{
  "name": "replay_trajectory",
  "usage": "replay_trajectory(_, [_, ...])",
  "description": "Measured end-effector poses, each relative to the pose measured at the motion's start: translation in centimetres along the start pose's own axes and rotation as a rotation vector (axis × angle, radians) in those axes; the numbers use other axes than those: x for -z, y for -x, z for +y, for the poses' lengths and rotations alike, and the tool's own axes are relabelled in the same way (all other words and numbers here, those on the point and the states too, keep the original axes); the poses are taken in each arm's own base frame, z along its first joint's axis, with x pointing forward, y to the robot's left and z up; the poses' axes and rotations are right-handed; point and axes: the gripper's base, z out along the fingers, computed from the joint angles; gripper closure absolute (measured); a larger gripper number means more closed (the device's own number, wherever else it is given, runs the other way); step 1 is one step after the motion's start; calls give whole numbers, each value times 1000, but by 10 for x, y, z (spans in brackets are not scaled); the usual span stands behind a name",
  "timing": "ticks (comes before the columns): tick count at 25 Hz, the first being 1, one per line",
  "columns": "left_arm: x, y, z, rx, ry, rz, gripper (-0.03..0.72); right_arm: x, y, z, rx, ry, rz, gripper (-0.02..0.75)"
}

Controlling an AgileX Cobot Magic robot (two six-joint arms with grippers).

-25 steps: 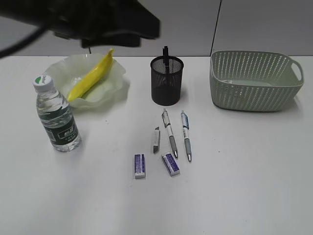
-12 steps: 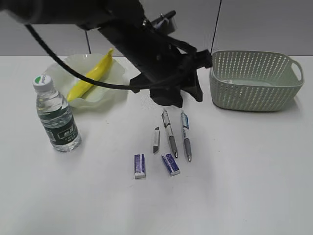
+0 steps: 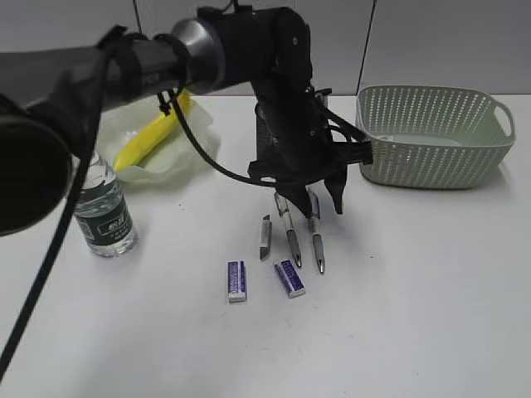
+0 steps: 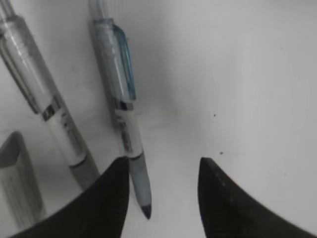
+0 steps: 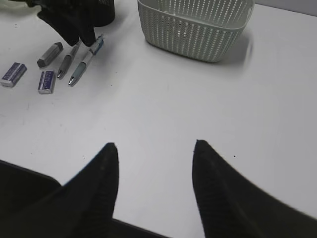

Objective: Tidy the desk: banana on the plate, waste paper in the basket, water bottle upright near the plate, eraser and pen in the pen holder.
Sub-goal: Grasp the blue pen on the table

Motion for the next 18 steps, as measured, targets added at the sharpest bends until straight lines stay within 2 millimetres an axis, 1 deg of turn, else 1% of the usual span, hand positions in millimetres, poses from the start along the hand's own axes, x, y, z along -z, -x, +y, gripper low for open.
replay_trajectory(5, [-17, 10, -4, -33, 41, -33, 347, 0, 0, 0, 1, -1, 0, 346])
replay_trajectory(7, [-23, 12, -2, -41, 67, -41, 347, 0, 0, 0, 1, -1, 0, 346])
replay_trajectory(11, [-33, 14, 4, -52, 114, -48, 347, 0, 0, 0, 1, -2, 0, 346])
replay_trajectory(18, [-46, 14, 7, -47, 124, -28, 353, 0, 0, 0, 1, -2, 0, 346])
